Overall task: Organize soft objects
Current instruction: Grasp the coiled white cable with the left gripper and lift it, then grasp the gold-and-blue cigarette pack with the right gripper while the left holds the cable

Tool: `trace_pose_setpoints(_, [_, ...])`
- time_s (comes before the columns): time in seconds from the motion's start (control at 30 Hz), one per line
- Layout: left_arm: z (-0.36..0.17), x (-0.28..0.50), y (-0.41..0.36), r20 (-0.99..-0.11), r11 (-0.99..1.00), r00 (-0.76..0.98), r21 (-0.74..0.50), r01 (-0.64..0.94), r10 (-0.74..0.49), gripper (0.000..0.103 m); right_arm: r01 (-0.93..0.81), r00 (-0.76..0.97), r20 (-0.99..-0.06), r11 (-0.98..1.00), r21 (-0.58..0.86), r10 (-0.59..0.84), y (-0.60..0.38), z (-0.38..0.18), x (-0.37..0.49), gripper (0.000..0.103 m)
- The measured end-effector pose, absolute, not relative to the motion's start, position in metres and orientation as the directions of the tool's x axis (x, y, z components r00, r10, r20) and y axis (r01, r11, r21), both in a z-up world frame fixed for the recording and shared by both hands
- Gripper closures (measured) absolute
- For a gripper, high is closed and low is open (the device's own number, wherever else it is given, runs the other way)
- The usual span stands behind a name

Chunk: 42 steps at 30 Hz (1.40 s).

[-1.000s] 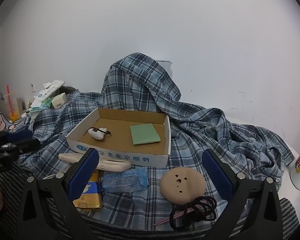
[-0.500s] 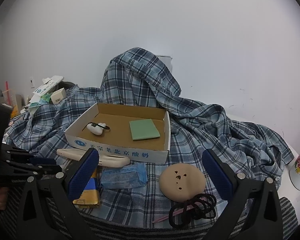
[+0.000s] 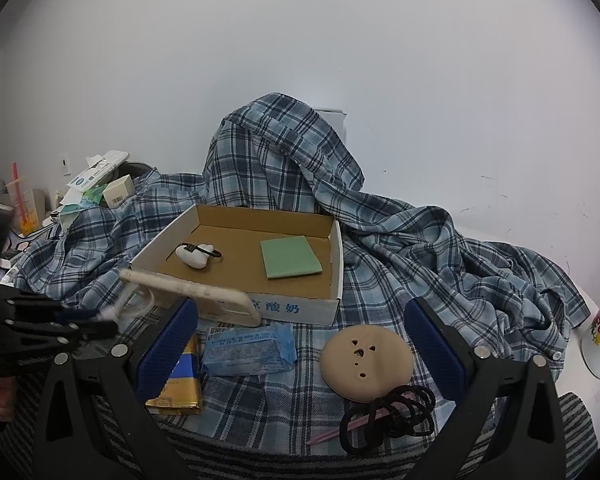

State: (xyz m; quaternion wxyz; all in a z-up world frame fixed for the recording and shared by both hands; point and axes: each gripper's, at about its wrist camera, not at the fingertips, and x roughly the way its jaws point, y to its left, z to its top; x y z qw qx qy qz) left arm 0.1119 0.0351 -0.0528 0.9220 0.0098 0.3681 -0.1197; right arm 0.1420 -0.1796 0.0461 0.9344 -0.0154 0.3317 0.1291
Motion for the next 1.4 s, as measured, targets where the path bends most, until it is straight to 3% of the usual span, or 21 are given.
trace_pose_setpoints(0.23, [-0.017, 0.064, 0.042, -0.427, 0.968, 0.870, -0.060, 0.246, -0.247, 0.085, -0.257, 0.747, -0.622, 0.965, 0.057, 0.236, -0.179, 0.048, 0.141, 0.000])
trace_pose_setpoints(0.33, [-0.010, 0.054, 0.042, -0.369, 0.971, 0.900, -0.043, 0.234, -0.233, 0.085, -0.261, 0.742, -0.626, 0.964, 0.059, 0.239, -0.175, 0.050, 0.141, 0.000])
trace_pose_setpoints(0.63, [-0.009, 0.050, 0.050, -0.345, 0.976, 0.913, -0.060, 0.212, -0.219, 0.085, -0.290, 0.689, -0.662, 0.949, 0.123, 0.296, -0.155, 0.055, 0.131, 0.000])
trace_pose_setpoints(0.93, [-0.012, 0.052, 0.054, -0.357, 0.979, 0.911, -0.073, 0.191, -0.205, 0.085, -0.340, 0.438, -0.831, 0.919, 0.199, 0.342, -0.109, 0.012, 0.141, 0.001])
trace_pose_setpoints(1.1, [-0.014, 0.055, 0.053, -0.373, 0.979, 0.905, -0.073, 0.192, -0.205, 0.085, -0.379, 0.386, -0.857, 0.906, 0.190, 0.341, -0.092, 0.000, 0.145, 0.015])
trace_pose_setpoints(1.33, [-0.017, 0.062, 0.057, -0.400, 0.977, 0.891, -0.103, 0.187, -0.213, 0.085, -0.389, 0.336, -0.882, 0.901, 0.190, 0.331, -0.086, -0.014, 0.148, 0.045])
trace_pose_setpoints(1.4, [-0.017, 0.063, 0.056, -0.406, 0.978, 0.889, -0.099, 0.185, -0.210, 0.085, -0.390, 0.329, -0.883, 0.900, 0.195, 0.334, -0.086, -0.016, 0.148, 0.046])
